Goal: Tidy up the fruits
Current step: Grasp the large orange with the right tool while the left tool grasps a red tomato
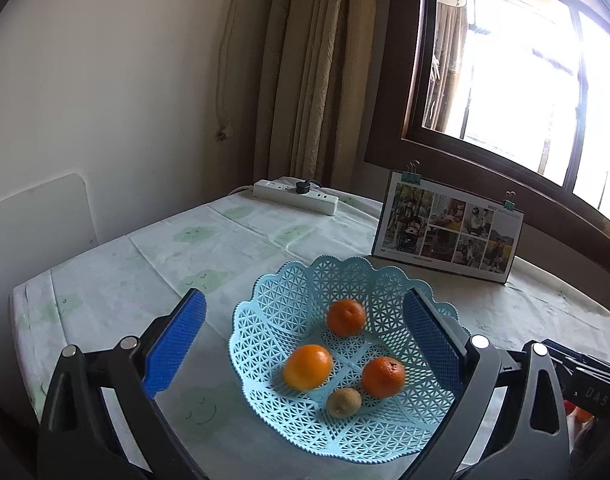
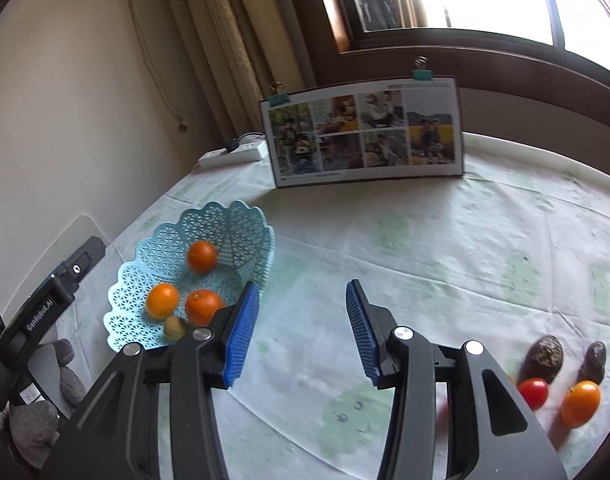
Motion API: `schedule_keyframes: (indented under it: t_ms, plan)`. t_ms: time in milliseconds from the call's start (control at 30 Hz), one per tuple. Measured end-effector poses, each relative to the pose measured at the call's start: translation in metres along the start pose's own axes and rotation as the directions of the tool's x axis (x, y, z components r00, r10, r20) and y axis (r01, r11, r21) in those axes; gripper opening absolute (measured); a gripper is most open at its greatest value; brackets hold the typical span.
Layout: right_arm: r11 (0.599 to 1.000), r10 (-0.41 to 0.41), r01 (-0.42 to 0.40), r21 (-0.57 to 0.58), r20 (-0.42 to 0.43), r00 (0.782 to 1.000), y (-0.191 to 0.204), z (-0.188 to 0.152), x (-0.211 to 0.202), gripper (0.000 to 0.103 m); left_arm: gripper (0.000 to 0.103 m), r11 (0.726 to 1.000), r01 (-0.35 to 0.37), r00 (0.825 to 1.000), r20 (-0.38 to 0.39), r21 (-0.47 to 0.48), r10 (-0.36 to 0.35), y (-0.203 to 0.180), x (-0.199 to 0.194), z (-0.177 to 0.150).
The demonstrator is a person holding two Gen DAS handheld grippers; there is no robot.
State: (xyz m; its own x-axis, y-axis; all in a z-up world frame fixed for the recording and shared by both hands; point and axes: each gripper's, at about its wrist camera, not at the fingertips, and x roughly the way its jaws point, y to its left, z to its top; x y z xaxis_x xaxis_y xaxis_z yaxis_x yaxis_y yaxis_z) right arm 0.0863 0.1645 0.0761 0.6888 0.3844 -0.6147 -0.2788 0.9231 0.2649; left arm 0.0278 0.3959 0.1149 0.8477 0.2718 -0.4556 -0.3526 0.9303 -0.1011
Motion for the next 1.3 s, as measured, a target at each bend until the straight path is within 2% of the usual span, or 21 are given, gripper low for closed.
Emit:
schedule_keyframes:
  t_ms: [333,500,700,833,1000,1300]
  plan:
    - [0.988,-0.120,0.117,0.100,0.028,0.992,-0.061,-0.019,-0.034,0.046,0.100,0.992,0.089,0.996,-0.019,0.095,-0.087,-0.047,-0.006,-0.006]
    - [0.972,-0.197,0.190,0.138,0.038,0.980,-0.090,-0.030,-0.056,0.047,0.100,0.977,0.152,0.988,-0.045,0.151,-0.147,-0.075,-0.010,-0.013]
    - [0.937,-0.311,0.303,0.177,0.022,0.950,-0.126,-0.047,-0.080,0.047,0.100,0.955,0.213,0.976,-0.077,0.208,-0.201,-0.105,-0.015,-0.025]
    - [0.920,-0.341,0.332,0.210,0.006,0.940,-0.145,-0.057,-0.089,0.047,0.100,0.940,0.248,0.968,-0.095,0.236,-0.231,-0.124,-0.017,-0.031]
    - [0.906,-0.347,0.343,0.248,-0.029,0.937,-0.162,-0.071,-0.089,0.047,0.100,0.918,0.289,0.957,-0.119,0.272,-0.266,-0.144,-0.020,-0.039]
    - [0.903,-0.332,0.337,0.265,-0.068,0.941,-0.171,-0.075,-0.079,0.047,0.100,0.875,0.384,0.918,-0.227,0.294,-0.326,-0.171,-0.011,-0.062]
